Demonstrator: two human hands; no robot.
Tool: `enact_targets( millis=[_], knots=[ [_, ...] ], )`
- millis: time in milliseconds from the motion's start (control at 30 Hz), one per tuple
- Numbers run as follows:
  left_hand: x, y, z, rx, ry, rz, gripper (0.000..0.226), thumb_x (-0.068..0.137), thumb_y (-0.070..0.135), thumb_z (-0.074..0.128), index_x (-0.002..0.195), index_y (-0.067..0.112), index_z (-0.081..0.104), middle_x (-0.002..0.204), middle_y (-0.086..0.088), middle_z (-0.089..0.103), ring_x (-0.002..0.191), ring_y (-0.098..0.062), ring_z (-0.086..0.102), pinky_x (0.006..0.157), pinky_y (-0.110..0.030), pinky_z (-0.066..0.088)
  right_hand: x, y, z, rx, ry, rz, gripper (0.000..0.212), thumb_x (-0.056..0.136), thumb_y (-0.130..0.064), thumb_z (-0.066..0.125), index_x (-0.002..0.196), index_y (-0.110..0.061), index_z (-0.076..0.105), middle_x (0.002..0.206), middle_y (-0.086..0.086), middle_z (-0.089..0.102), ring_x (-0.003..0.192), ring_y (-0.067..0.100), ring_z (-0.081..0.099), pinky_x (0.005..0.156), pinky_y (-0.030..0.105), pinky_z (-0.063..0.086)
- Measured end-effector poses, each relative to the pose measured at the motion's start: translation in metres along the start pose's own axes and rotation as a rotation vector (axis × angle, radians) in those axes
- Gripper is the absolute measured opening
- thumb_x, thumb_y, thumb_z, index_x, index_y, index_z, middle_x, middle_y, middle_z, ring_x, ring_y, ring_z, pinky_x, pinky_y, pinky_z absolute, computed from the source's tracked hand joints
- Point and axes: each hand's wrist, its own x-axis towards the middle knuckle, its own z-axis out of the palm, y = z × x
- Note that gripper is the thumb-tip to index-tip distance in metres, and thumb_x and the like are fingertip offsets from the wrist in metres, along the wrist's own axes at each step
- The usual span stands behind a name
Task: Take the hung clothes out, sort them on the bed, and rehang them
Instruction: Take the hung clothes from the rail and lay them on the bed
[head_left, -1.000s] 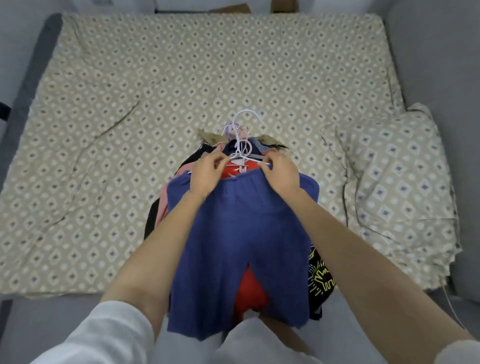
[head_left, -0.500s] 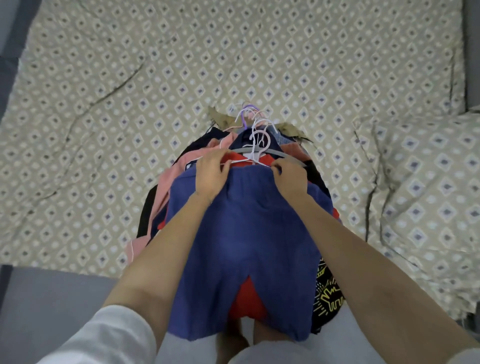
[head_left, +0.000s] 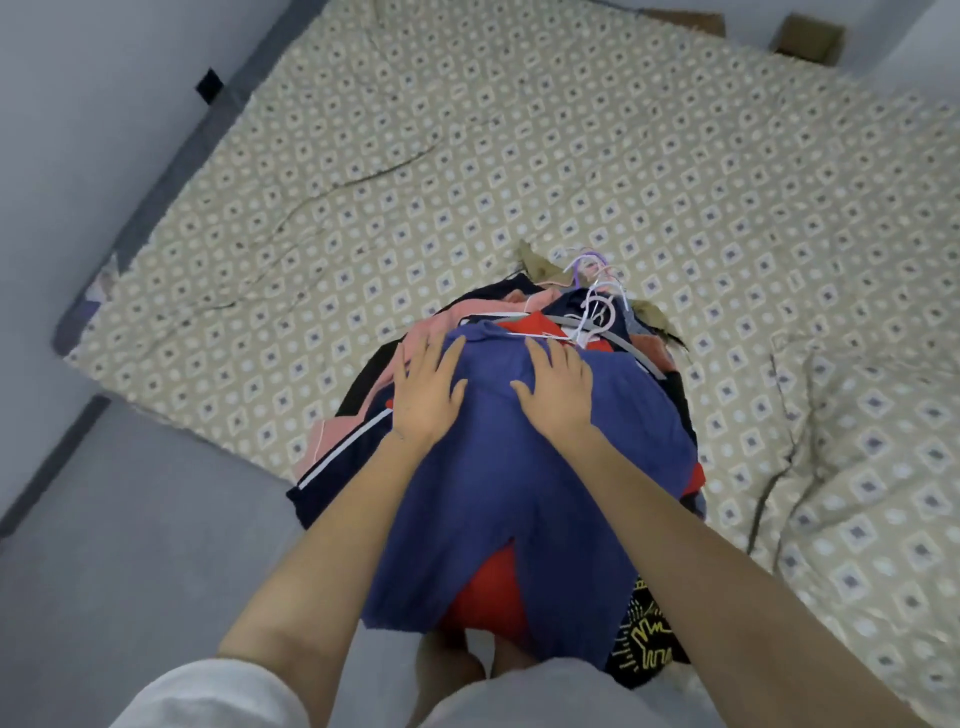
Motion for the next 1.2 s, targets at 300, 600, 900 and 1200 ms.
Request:
enact_targets(
  millis=[300,600,900,1200],
  knots=[
    [-0.159,-0.098,-0.04,-0.062,0.13,-0.373,0.059,0.098,0.029,0.053,0.152,0.016,0.035,0.162,-0.01,0.024,0.151,-0.032,0.017,0.119,-0.056,0.007,-0.073,-0.13,0.024,-0.125,-0.055,-0.344,0.068,0.099,-0.049,0.043,0.156,-0.023,0.017,0.161,0.009,0.021,0.148,0.031,0.016,0.119,0.048,0.014],
    [-0.379,-0.191,-0.055,-0.119,0.339,-0.685,0.062,0.099,0.035,0.051,0.155,0.019,0.029,0.163,-0.009,0.023,0.15,-0.031,0.018,0.119,-0.054,0.004,-0.225,-0.284,0.104,-0.245,-0.111,-0.692,0.069,0.096,-0.047,0.048,0.155,-0.024,0.02,0.158,0.009,0.029,0.144,0.031,0.025,0.116,0.046,0.02],
    [-0.712,-0.264,-0.046,-0.08,0.562,-1.051,0.058,0.094,0.04,0.035,0.147,0.017,0.044,0.154,-0.008,0.041,0.142,-0.031,0.037,0.114,-0.058,0.028,-0.471,-0.435,0.208,-0.34,-0.256,-1.13,0.067,0.099,-0.049,0.045,0.155,-0.026,0.018,0.159,0.007,0.025,0.144,0.03,0.025,0.115,0.044,0.023],
    [-0.935,-0.273,-0.03,0.037,0.786,-1.477,0.054,0.101,0.035,0.05,0.152,0.021,0.037,0.158,-0.006,0.034,0.147,-0.029,0.029,0.119,-0.055,0.018,-0.697,-0.523,0.284,-0.436,-0.4,-1.637,0.066,0.099,-0.046,0.046,0.155,-0.024,0.019,0.157,0.006,0.028,0.142,0.03,0.027,0.113,0.044,0.024]
  ],
)
